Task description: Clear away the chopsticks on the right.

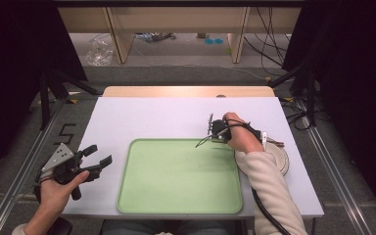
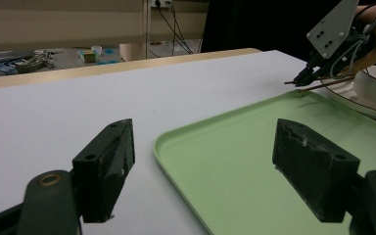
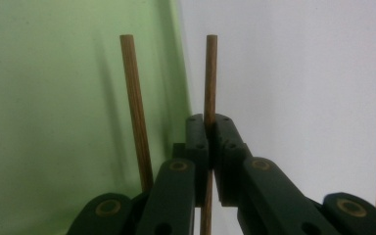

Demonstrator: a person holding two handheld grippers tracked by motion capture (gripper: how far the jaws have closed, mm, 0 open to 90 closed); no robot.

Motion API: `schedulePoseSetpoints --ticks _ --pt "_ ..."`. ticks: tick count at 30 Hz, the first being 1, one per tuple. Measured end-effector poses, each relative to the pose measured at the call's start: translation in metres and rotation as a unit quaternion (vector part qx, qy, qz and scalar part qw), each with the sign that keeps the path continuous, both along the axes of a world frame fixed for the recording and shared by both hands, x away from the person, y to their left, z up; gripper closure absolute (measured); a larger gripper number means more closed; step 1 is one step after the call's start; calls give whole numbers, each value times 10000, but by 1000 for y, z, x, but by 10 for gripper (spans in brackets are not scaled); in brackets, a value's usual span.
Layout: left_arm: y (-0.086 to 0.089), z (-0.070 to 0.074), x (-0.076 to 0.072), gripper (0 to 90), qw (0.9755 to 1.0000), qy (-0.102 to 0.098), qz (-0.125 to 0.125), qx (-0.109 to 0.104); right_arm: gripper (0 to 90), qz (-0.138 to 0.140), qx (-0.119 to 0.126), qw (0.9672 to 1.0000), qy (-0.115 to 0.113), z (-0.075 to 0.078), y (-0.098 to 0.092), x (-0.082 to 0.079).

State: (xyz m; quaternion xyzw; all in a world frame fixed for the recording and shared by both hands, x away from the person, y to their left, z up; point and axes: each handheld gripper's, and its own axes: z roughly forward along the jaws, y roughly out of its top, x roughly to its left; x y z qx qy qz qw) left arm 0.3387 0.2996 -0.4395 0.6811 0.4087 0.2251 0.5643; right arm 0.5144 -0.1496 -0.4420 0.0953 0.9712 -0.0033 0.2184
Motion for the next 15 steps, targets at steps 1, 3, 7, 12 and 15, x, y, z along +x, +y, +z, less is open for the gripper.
schedulePoseSetpoints --ticks 1,3,7,12,15 --pt "0 0 0 237 10000 -1 0 -6 874 25 28 10000 -45 1 0 -1" --pt "0 0 0 237 10000 0 1 -1 875 47 47 9999 -117 4 0 -1" --pt "0 0 0 237 10000 -2 2 -9 875 128 118 9994 -308 11 0 -1" --pt "0 0 0 237 10000 -1 6 -8 876 104 418 9963 -744 32 1 -5" --pt "0 0 0 237 10000 -3 6 -12 876 126 603 9918 -1121 47 1 -7"
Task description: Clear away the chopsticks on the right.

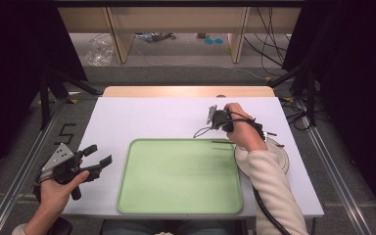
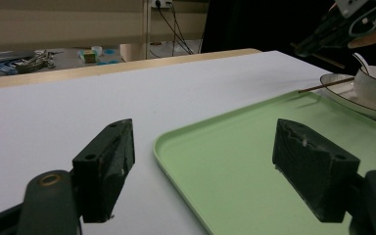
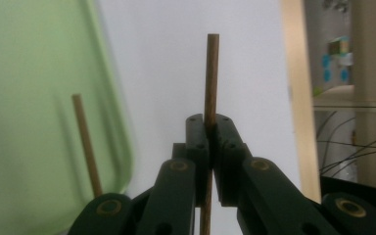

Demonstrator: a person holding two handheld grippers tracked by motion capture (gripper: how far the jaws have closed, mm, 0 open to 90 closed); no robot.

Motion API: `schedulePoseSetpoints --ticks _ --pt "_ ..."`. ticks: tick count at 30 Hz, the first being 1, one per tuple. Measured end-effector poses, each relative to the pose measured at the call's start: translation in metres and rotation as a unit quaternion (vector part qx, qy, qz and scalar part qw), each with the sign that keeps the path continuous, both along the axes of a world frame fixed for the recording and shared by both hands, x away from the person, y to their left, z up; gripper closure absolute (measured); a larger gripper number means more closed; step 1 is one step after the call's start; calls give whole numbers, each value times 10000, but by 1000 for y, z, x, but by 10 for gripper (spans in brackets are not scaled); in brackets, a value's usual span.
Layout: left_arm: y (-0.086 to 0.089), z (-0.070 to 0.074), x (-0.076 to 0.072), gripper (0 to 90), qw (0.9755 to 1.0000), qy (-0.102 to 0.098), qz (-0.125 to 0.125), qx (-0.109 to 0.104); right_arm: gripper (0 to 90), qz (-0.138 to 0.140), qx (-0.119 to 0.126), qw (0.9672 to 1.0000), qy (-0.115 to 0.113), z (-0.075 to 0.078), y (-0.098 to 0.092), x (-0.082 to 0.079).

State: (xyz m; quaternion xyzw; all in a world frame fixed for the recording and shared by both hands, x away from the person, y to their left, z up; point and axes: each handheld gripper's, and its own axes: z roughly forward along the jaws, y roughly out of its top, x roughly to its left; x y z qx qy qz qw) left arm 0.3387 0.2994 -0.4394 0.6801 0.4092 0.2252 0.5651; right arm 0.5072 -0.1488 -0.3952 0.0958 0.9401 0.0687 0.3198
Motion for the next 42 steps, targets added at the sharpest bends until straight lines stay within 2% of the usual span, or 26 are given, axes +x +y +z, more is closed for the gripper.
schedulePoseSetpoints --ticks 1,2,3,4,5,6,7,12,15,19,20,22,23,26,27,29,31,33,34,35,36,38,39,40,41,42 --pt "0 0 0 237 10000 1 0 -2 876 -31 84 9999 -97 4 0 -1" --pt "0 0 0 237 10000 2 0 -3 876 68 144 9996 -239 9 -1 -1" --pt "0 0 0 237 10000 -1 0 -9 876 -64 338 9991 -260 13 0 -3" --pt "0 0 0 237 10000 3 1 -10 876 48 377 9984 -415 18 -1 -3" --pt "0 0 0 237 10000 2 0 -13 877 -131 542 9974 -449 22 0 -6" --pt "0 0 0 237 10000 3 0 -13 877 -161 778 9951 -589 31 -2 -8" --pt "0 0 0 237 10000 -5 -2 -22 877 -161 778 9951 -589 31 -2 -8" --pt "0 0 0 237 10000 -8 -8 -24 877 -441 1498 9841 -850 50 -8 -15" --pt "0 0 0 237 10000 -6 -5 -25 877 -616 2011 9737 -871 59 -13 -17" --pt "0 0 1 237 10000 -6 -4 -27 877 -833 2632 9561 -980 67 -18 -19" --pt "0 0 0 237 10000 -8 -4 -28 877 -931 2832 9500 -934 69 -20 -20" --pt "0 0 1 237 10000 -8 -6 -27 878 -1027 3140 9380 -1053 73 -22 -21" --pt "0 0 1 237 10000 -8 -7 -28 878 -1073 3253 9347 -948 76 -23 -22" --pt "0 0 1 237 10000 -7 -8 -28 878 -1184 3646 9185 -972 82 -26 -24" --pt "0 0 1 237 10000 -7 -7 -27 878 -1197 3793 9119 -1009 83 -28 -25" --pt "0 0 1 237 10000 -7 -7 -31 878 -1249 4015 9019 -988 87 -29 -27" --pt "0 0 1 237 10000 -5 -7 -31 878 -1295 4189 8945 -875 90 -29 -28" --pt "0 0 1 237 10000 0 -9 -33 878 -1356 4444 8816 -834 92 -30 -30" --pt "0 0 1 237 10000 -1 -10 -31 878 -1389 4468 8807 -731 94 -30 -30" --pt "0 0 1 237 10000 -4 -8 -30 878 -1461 4522 8768 -727 94 -29 -31" --pt "0 0 1 237 10000 -7 -5 -31 878 -1590 4581 8725 -606 95 -29 -32" --pt "0 0 1 237 10000 -3 -7 -32 877 -1841 4617 8668 -397 94 -25 -33" --pt "0 0 1 237 10000 2 -7 -35 878 -1955 4663 8621 -335 93 -22 -33" --pt "0 0 0 237 10000 -2 -8 -35 877 -2062 4638 8614 -179 92 -19 -34" --pt "0 0 1 237 10000 -2 -8 -32 877 -2148 4583 8624 -129 90 -15 -34" --pt "0 0 1 237 10000 -6 -8 -35 877 -2286 4591 8585 -22 89 -11 -34"
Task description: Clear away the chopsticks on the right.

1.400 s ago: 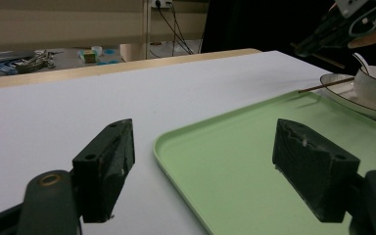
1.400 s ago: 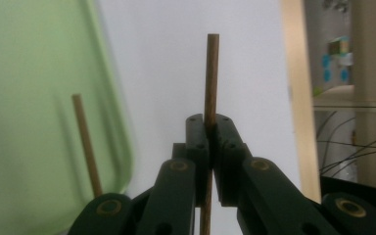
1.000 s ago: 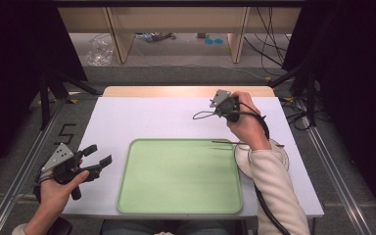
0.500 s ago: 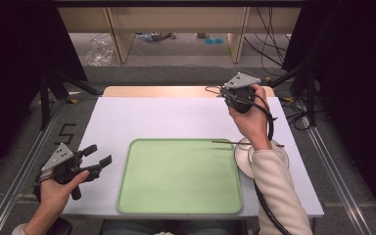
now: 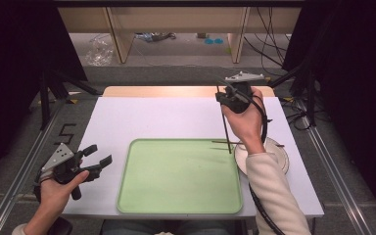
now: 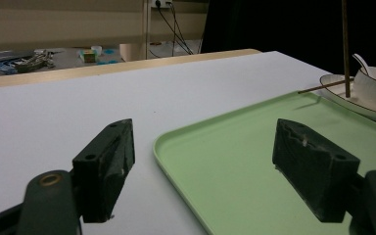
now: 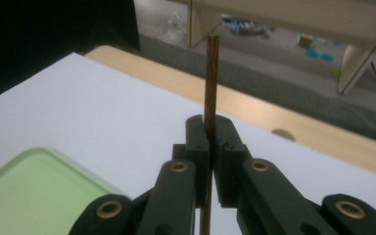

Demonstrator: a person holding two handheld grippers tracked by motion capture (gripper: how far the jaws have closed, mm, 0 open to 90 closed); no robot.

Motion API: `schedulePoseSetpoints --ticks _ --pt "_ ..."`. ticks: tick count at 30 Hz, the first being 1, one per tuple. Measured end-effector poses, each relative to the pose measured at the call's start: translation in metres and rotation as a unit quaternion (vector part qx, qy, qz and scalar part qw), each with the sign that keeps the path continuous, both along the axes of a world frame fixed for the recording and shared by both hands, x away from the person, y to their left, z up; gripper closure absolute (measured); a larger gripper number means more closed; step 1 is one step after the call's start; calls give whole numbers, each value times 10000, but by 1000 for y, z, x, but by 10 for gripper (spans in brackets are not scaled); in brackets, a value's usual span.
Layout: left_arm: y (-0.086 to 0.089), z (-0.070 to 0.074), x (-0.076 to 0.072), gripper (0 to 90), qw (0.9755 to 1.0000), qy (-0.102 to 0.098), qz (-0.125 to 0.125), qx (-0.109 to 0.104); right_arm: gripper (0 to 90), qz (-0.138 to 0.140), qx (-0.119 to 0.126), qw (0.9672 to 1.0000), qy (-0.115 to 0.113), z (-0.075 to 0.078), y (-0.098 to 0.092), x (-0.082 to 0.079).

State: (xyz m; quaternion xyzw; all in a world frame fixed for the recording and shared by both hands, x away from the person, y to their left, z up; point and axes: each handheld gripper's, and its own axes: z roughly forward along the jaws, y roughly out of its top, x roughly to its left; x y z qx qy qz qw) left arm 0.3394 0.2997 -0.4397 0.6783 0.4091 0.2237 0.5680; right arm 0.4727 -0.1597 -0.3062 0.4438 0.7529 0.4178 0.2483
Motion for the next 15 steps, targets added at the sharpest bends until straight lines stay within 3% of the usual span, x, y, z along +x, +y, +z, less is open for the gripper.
schedulePoseSetpoints --ticks 1,3,4,6,8,10,11,13,14,15 --pt "0 0 0 237 10000 0 1 -1 877 -110 69 9989 442 -2 7 0" --pt "0 0 0 237 10000 5 -2 -1 877 -112 57 9988 476 -4 9 0" --pt "0 0 0 237 10000 9 -2 -3 876 -258 41 9952 940 -9 14 1" --pt "0 0 0 237 10000 11 -5 -5 877 -268 55 9941 1045 -13 15 3" --pt "0 0 0 237 10000 11 -5 -3 877 -361 20 9886 1458 -21 17 6" --pt "0 0 0 237 10000 15 -6 -3 877 -426 24 9848 1681 -31 18 10" --pt "0 0 0 237 10000 15 -5 -6 876 -575 24 9777 2021 -35 22 10" --pt "0 0 0 237 10000 13 -6 -4 877 -623 43 9709 2311 -44 24 14" --pt "0 0 0 237 10000 15 -6 -4 876 -964 214 9509 2934 -49 31 15" --pt "0 0 0 237 10000 21 -1 -10 876 -964 214 9509 2934 -49 31 15"
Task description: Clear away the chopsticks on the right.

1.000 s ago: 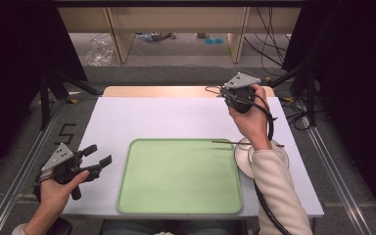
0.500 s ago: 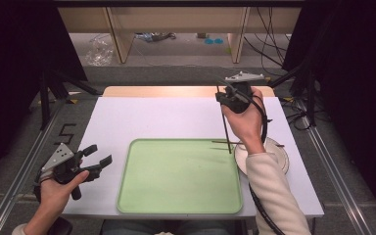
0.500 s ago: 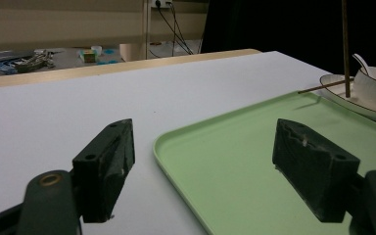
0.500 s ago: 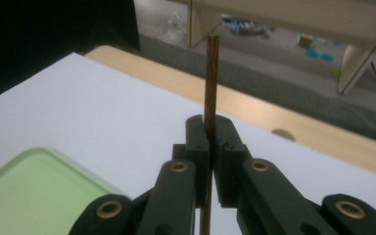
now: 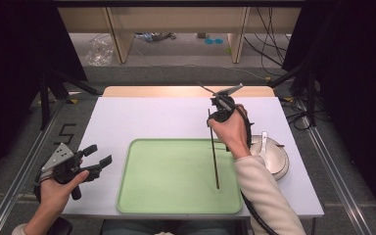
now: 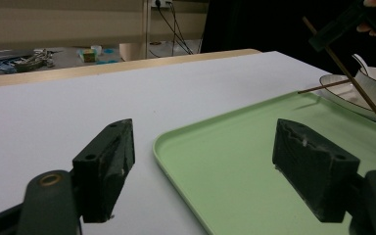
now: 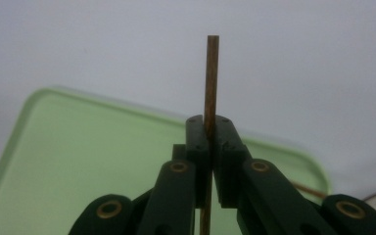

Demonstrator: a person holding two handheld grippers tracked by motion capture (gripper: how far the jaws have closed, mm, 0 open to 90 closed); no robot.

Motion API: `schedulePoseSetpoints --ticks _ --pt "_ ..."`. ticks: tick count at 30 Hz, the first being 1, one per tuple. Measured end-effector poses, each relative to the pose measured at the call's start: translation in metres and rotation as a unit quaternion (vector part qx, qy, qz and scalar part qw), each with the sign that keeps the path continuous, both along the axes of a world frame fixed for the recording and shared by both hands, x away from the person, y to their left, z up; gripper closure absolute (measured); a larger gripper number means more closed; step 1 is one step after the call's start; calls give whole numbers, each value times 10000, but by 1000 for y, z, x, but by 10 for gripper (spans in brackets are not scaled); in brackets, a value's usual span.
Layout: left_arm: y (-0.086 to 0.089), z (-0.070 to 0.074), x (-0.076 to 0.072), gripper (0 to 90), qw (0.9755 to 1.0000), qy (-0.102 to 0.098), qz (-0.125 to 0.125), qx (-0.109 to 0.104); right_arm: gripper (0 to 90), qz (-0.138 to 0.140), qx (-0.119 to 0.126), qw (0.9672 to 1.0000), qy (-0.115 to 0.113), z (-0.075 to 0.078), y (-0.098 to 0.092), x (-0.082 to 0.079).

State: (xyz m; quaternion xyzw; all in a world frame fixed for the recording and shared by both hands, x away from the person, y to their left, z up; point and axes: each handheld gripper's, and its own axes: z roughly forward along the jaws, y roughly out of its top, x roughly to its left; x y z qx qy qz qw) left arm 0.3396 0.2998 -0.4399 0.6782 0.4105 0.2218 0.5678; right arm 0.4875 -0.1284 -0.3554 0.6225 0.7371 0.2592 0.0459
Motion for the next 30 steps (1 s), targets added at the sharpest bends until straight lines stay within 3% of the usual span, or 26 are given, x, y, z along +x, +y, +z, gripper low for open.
schedulePoseSetpoints --ticks 2,3,5,9,10,11,15,17,19,20,21,23,25,26,28,29,30 --pt "0 0 0 238 10000 -2 -5 4 876 -161 -17 9992 370 -8 3 2" --pt "0 0 0 237 10000 -5 -10 6 876 -127 -135 9988 444 -15 4 4" --pt "0 0 0 237 10000 -6 -10 7 876 -178 -99 9972 717 -24 5 6" --pt "0 0 0 237 10000 0 -6 3 876 -323 -231 9913 1256 -39 10 9" --pt "0 0 0 238 10000 -3 -9 3 876 -349 -243 9905 1309 -42 11 9" --pt "0 0 0 238 10000 -6 -10 5 876 -305 -249 9918 1216 -47 10 10" --pt "0 0 0 238 10000 -7 -13 7 875 -378 -310 9870 1532 -52 13 11" --pt "0 0 0 238 10000 -8 -12 5 875 -164 -449 9864 1574 -55 10 11" --pt "0 0 0 238 10000 -10 -12 7 876 -306 -403 9854 1623 -57 12 11" --pt "0 0 0 238 10000 -12 -12 7 876 -267 -494 9835 1720 -57 12 11" --pt "0 0 0 238 10000 -14 -10 9 875 -371 -386 9851 1633 -60 14 11" --pt "0 0 0 238 10000 -15 -8 14 875 -412 -472 9822 1769 -62 15 12" --pt "1 0 0 238 10000 -15 -6 14 874 -311 -530 9817 1804 -64 14 11" --pt "1 0 0 238 10000 -15 -4 13 873 -400 -501 9814 1812 -65 16 12" --pt "0 0 -1 238 10000 46 42 -36 873 -190 -645 9818 1778 -68 12 12" --pt "1 0 0 238 10000 -6 8 7 873 -463 -538 9796 1881 -67 16 12" --pt "1 0 0 238 10000 -5 11 6 873 -461 -614 9805 1812 -69 16 12"
